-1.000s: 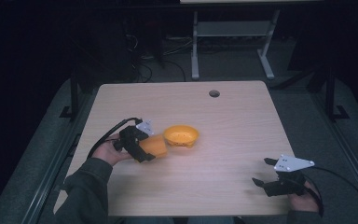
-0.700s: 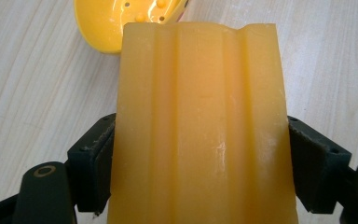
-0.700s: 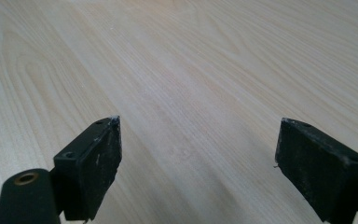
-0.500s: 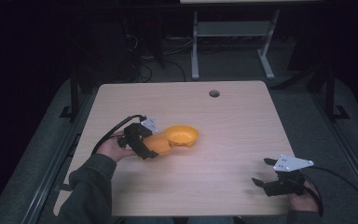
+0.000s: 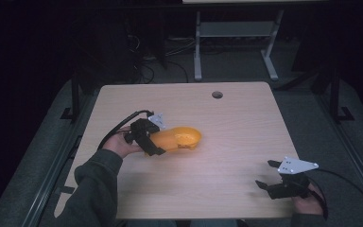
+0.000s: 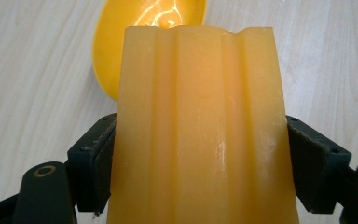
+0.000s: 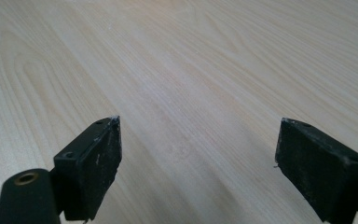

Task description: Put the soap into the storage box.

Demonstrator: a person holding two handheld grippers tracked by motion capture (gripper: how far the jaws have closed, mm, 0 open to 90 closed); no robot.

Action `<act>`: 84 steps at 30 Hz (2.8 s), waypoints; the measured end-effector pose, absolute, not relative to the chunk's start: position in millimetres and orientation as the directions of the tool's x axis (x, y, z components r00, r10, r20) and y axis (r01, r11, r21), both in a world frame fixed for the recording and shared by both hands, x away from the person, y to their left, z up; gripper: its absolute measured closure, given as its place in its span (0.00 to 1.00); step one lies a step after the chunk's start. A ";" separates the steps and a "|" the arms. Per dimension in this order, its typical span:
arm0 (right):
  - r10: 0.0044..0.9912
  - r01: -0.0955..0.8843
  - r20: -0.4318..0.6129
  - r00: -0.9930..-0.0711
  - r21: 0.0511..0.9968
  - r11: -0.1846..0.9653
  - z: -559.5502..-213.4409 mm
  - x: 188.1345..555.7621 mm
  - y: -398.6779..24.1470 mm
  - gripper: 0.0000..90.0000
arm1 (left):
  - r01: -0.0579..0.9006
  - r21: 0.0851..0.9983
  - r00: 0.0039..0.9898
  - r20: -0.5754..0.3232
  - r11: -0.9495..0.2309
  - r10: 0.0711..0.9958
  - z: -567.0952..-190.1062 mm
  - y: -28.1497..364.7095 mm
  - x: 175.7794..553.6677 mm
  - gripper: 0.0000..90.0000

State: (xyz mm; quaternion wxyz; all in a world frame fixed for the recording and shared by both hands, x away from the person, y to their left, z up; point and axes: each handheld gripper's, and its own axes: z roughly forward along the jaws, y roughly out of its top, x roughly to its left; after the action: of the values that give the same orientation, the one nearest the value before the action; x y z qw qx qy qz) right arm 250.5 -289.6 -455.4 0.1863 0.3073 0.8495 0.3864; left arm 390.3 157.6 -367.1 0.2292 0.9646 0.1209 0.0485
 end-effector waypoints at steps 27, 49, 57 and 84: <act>0.662 0.378 -0.077 -0.746 0.769 0.515 -456.3 250.9 -289.7 0.15 | 0.161 0.446 0.976 0.058 -0.881 0.208 -352.0 128.2 416.4 0.23; 0.659 0.378 -0.076 -0.748 0.768 0.517 -456.5 250.7 -289.8 0.15 | 0.148 0.487 0.984 0.014 -0.861 0.178 -360.8 102.3 439.6 0.23; 0.656 0.375 -0.077 -0.751 0.768 0.520 -456.9 251.1 -289.6 0.15 | 0.149 0.484 0.986 -0.004 -0.862 0.168 -368.1 93.7 444.7 0.23; 0.654 0.375 -0.076 -0.753 0.767 0.521 -456.4 251.1 -289.8 0.15 | 0.125 0.440 0.991 -0.009 -0.889 0.135 -391.0 85.6 447.5 0.23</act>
State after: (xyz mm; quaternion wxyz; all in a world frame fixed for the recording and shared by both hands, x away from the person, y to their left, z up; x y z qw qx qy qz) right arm 251.1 -289.8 -456.4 0.1807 0.3014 0.8531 0.3858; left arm 447.5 85.6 -391.0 0.2256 0.9719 0.0668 0.0111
